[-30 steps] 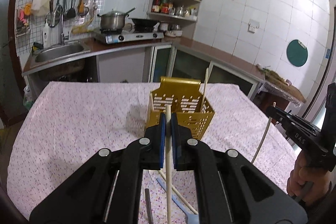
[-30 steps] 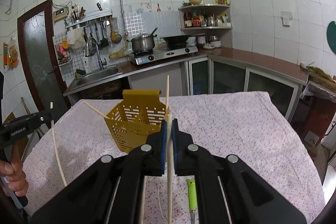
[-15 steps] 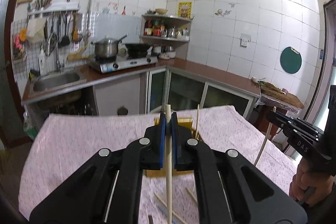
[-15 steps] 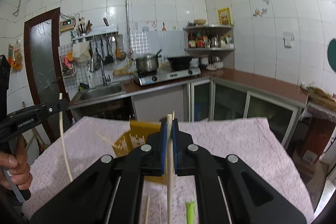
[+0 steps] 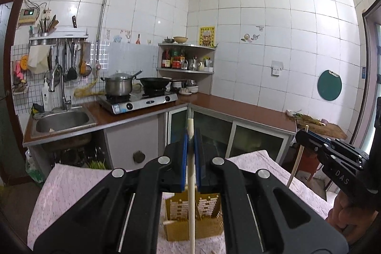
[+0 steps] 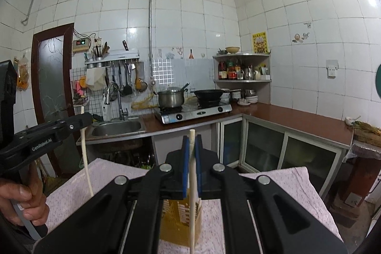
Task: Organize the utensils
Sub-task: 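Lift both chopsticks and carry them above the yellow basket, then drop both chopsticks into the yellow basket by opening both tools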
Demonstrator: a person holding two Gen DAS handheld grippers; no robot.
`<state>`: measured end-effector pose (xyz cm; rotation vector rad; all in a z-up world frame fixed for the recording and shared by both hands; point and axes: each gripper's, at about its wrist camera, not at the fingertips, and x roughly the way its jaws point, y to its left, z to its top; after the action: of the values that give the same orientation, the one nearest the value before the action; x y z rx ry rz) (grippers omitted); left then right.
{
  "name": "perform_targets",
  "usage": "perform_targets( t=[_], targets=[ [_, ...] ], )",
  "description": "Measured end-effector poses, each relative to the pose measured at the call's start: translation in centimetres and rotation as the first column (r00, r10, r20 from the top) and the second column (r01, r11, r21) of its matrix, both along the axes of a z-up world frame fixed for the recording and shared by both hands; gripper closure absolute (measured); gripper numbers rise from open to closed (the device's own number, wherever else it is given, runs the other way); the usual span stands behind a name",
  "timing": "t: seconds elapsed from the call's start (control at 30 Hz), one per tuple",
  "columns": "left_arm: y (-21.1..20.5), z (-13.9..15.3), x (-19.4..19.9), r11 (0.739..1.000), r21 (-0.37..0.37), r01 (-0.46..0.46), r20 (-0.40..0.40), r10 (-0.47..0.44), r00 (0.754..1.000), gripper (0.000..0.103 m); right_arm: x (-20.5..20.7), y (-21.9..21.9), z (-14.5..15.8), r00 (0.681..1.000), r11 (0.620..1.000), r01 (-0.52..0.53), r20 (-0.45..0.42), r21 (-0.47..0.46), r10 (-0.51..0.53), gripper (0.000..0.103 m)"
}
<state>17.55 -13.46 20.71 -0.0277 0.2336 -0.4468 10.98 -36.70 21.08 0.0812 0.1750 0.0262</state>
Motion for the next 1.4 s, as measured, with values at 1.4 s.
perform_targets(
  t=[1.4],
  targets=[
    [-2.8, -4.8, 11.9, 1.0, -0.021, -0.018, -0.017, 0.018, 1.0, 0.099, 12.5, 1.5, -3.3, 0.999, 1.0, -0.027, -0.02, 0.0, 0.027, 0.098]
  ],
)
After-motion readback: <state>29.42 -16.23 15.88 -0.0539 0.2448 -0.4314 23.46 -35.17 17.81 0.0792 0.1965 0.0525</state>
